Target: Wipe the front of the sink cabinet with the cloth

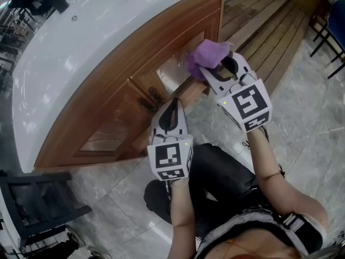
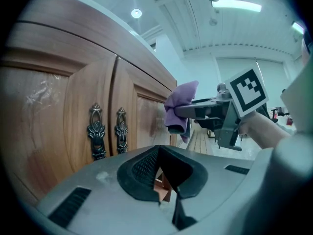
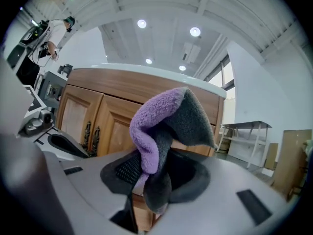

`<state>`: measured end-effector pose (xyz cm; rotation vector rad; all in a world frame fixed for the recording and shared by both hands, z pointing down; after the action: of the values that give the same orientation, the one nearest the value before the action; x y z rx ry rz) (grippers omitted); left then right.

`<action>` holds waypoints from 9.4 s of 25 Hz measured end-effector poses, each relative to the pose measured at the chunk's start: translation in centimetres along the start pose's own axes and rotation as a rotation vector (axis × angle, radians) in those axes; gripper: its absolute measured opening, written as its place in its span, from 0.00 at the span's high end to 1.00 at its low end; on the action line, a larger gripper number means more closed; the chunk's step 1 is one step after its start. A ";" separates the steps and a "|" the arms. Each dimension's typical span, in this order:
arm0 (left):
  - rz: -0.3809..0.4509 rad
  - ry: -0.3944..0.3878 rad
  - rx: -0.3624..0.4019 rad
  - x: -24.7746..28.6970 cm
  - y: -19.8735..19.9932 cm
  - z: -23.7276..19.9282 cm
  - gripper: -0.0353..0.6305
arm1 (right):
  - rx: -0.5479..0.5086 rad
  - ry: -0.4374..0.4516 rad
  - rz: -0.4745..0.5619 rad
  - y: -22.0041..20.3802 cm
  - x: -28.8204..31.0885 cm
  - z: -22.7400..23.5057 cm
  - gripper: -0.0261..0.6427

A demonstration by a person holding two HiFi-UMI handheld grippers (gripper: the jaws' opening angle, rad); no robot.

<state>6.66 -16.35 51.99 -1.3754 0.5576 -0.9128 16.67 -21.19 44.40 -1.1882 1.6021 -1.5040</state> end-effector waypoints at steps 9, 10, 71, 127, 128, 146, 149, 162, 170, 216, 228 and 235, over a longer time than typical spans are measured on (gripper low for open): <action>-0.019 0.055 0.004 -1.9 -0.2 -1.7 0.94 | -0.031 0.180 -0.034 -1.2 1.3 -6.8 0.69; -0.022 0.063 0.006 -2.1 -0.3 -1.9 0.94 | -0.030 0.203 -0.039 -1.3 1.5 -7.6 0.69; -0.028 -0.042 0.015 0.2 -1.3 0.7 0.94 | -0.032 0.018 -0.108 -6.0 4.3 -1.5 0.69; -0.074 -0.070 0.023 1.2 -2.9 1.5 0.94 | 0.019 -0.161 -0.159 -9.5 3.0 6.0 0.69; -0.074 -0.069 0.023 1.2 -2.9 1.5 0.94 | 0.023 -0.149 -0.156 -9.6 2.7 5.3 0.69; -0.113 0.014 -0.014 -1.5 -4.4 -1.3 0.94 | 0.065 0.243 -0.180 -11.5 3.2 -11.0 0.69; -0.126 0.020 -0.016 -1.9 -5.0 -1.6 0.94 | 0.064 0.268 -0.179 -11.9 3.8 -12.1 0.69; -0.132 0.002 -0.017 -1.5 -5.3 -1.2 0.94 | 0.062 0.237 -0.182 -12.5 4.8 -11.4 0.68; -0.125 -0.010 -0.015 -1.0 -5.1 -0.8 0.94 | 0.074 0.191 -0.192 -12.5 5.1 -9.1 0.68; -0.091 -0.106 -0.007 1.7 -4.2 2.2 0.94 | 0.026 -0.144 -0.281 -15.4 4.8 5.9 0.68; -0.082 -0.106 -0.015 1.9 -4.3 2.1 0.94 | 0.019 -0.171 -0.297 -15.7 4.5 6.1 0.69; -0.070 -0.092 -0.028 2.3 -4.1 1.9 0.94 | 0.051 -0.135 -0.254 -14.4 3.2 4.4 0.69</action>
<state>8.55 -16.90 56.62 -1.4628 0.4561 -0.8957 22.06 -25.04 58.32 -1.4750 1.3556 -1.5721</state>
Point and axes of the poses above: the fingertips, and each gripper's own axes: x forward along the fingers, z to its right, y out of its top, the point moved 1 cm from there along -x, backward along the fingers, and after that the axes turned 10 degrees about x, right-handed, at the moved point
